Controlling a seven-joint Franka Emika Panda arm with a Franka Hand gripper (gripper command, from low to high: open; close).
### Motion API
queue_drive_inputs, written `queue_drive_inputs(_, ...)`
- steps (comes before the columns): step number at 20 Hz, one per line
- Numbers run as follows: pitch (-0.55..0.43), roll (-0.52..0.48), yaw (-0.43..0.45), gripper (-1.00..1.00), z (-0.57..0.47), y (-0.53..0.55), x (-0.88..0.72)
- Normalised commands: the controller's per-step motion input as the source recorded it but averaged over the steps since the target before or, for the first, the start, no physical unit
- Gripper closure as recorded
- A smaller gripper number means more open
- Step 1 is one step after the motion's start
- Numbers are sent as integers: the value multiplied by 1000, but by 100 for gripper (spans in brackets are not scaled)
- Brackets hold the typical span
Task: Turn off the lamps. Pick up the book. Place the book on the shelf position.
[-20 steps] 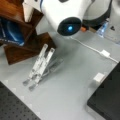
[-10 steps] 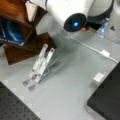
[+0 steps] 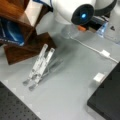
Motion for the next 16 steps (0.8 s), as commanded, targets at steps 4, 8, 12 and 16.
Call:
queue_drive_inputs(4,-127,118,138,-100,-65,-19,-195)
queue_drive_inputs(8,-109,148,33,-100,-43,129,-162)
queue_drive_inputs(12,-120,181,-82,-100,9,337,-116)
queue_drive_inputs(16,-129,182,-172,-100,74,506,11)
